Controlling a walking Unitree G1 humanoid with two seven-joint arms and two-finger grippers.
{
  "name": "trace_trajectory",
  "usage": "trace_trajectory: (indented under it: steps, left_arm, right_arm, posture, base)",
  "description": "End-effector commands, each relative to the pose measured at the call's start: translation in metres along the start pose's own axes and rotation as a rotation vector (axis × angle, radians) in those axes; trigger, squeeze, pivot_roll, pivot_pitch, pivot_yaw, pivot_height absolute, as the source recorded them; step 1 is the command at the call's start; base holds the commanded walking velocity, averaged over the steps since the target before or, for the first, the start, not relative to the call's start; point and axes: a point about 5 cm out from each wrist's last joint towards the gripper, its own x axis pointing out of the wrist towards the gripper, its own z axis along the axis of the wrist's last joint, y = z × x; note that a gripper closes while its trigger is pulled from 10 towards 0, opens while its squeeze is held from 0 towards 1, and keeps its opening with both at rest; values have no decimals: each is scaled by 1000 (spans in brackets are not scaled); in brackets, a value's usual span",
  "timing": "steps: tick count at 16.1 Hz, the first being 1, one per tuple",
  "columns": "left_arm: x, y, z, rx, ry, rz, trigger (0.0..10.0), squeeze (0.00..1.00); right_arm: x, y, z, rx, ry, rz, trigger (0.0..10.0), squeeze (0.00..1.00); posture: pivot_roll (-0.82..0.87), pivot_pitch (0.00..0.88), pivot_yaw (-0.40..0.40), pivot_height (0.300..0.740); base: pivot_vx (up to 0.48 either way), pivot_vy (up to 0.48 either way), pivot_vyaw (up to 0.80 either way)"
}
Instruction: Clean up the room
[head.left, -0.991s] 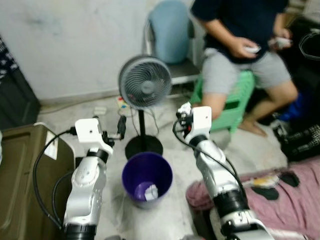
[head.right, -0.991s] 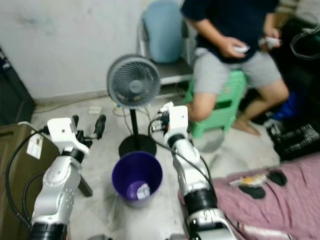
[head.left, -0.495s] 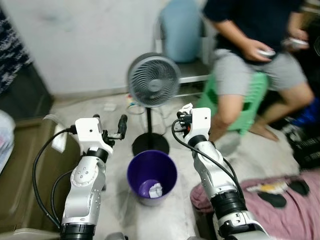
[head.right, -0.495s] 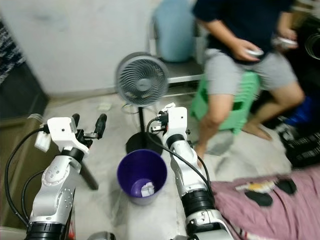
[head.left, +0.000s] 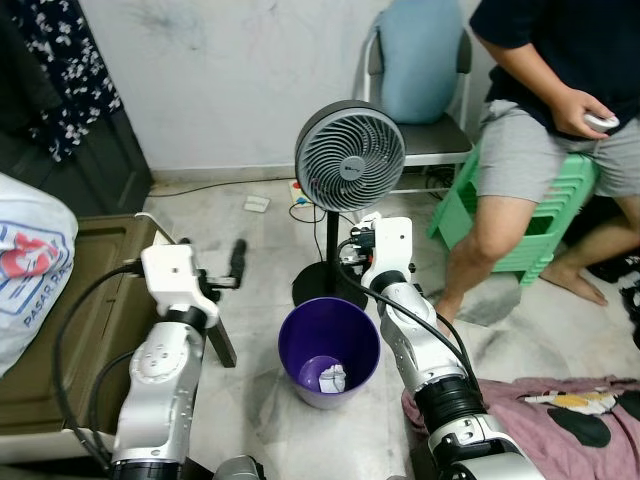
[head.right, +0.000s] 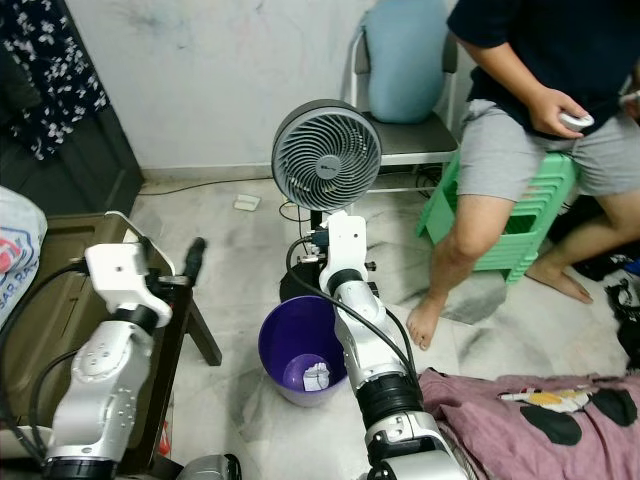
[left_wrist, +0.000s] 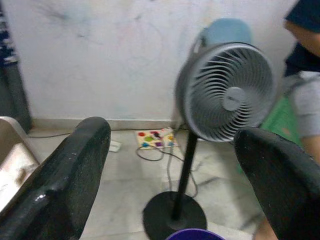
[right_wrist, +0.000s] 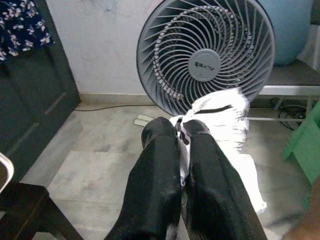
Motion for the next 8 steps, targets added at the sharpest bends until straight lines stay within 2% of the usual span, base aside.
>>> trace_trajectory:
  steps: [1, 6, 8]
  left_arm:
    - [1, -1, 4, 16, -7, -15, 10000, 0]
    - [-2, -2, 6, 25, -12, -37, 10000, 0]
    - [-3, -4, 5, 18, -12, -39, 10000, 0]
  right_arm:
    - [1, 3, 0, -3, 4, 2, 10000, 0]
    - [2, 4, -3, -19, 21, 2, 10000, 0]
    - [1, 5, -4, -19, 20, 5, 10000, 0]
  posture:
    - [-47, 23, 13, 740]
    - [-39, 36, 10, 740]
    - [-40, 37, 10, 740]
  base:
    - [0, 0, 0]
    - [0, 0, 0]
    - [336, 0, 0]
